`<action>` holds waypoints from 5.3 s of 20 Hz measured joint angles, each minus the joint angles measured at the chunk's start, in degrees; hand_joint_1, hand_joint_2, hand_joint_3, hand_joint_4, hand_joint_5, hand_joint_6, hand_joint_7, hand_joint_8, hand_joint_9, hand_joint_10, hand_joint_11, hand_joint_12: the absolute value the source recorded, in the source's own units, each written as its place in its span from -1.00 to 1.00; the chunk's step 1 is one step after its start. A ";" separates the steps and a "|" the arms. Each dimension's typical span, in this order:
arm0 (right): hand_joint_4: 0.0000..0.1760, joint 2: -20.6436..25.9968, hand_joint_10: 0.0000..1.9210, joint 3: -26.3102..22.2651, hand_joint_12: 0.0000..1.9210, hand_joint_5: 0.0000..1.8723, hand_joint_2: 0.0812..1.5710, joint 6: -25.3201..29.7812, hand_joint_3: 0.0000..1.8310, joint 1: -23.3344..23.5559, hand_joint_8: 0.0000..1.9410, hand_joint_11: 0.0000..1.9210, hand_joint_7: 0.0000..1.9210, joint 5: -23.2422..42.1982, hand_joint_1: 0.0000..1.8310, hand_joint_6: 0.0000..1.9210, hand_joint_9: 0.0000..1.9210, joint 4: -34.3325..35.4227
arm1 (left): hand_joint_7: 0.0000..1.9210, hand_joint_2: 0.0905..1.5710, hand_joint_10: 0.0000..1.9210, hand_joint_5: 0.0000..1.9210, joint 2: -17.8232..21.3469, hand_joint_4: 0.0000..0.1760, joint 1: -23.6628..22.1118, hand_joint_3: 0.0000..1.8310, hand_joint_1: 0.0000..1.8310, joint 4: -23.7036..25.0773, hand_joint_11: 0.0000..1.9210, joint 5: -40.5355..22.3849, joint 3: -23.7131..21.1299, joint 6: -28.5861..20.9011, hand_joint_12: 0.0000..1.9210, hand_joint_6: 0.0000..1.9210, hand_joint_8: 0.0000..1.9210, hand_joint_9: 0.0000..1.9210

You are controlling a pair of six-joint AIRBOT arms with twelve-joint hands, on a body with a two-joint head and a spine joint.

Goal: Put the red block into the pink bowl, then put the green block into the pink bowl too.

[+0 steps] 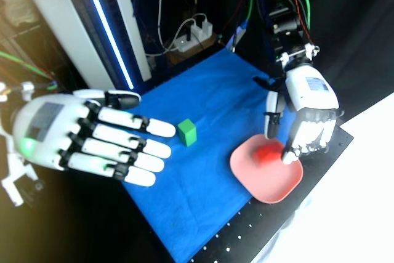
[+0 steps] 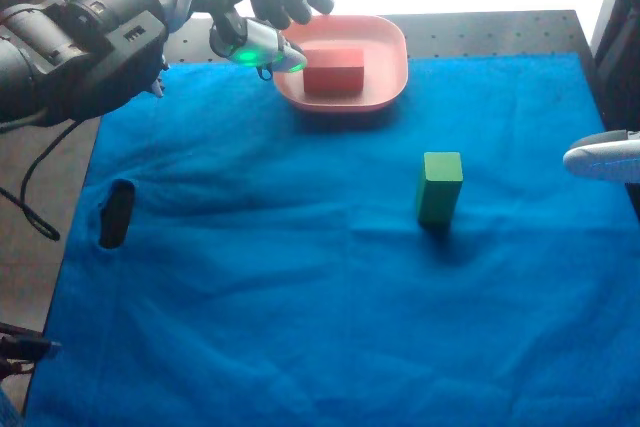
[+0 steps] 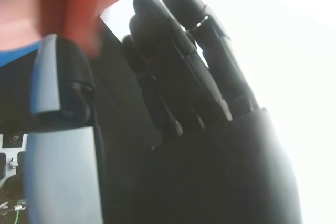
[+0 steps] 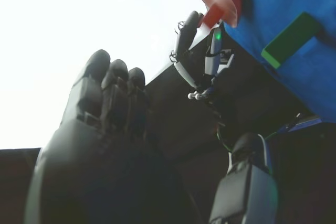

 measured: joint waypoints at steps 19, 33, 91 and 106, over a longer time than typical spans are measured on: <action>-1.00 -7.43 -0.98 2.91 -0.33 -0.60 -0.06 -0.02 -1.00 2.58 -0.98 -1.00 -0.33 -5.90 -0.30 -0.99 -0.48 -1.01 | 0.16 0.23 0.42 0.18 7.93 -0.14 0.55 -0.97 0.17 1.38 -0.17 -3.17 -8.83 0.83 0.86 -0.42 -0.36 -0.06; -1.00 -16.26 -0.24 9.55 0.61 -0.16 -0.03 0.00 -1.00 8.76 -1.00 -0.64 0.04 -18.69 -0.16 -1.00 -0.26 -5.40 | -0.01 0.30 0.58 0.12 9.29 0.27 0.55 -1.00 0.17 3.17 -0.49 -2.80 -10.82 2.08 0.99 -0.15 0.16 -0.22; -1.00 -30.91 -0.12 32.52 0.43 0.10 0.32 0.20 -0.99 28.94 -0.21 -0.12 0.22 -38.25 0.35 -0.17 0.12 -14.80 | 0.03 0.26 0.72 0.24 9.22 -1.00 2.21 -1.00 0.29 9.68 -0.21 -0.96 -13.92 2.16 1.00 -0.32 0.42 -0.10; -1.00 -36.39 -0.25 38.95 0.30 0.10 0.30 0.20 -1.00 30.05 -0.24 0.02 0.29 -39.91 0.40 -0.22 0.26 -12.59 | 0.09 0.27 0.93 0.22 9.22 -1.00 2.19 -1.00 0.29 9.86 -0.08 -2.64 -14.64 2.16 1.00 -0.30 0.65 -0.05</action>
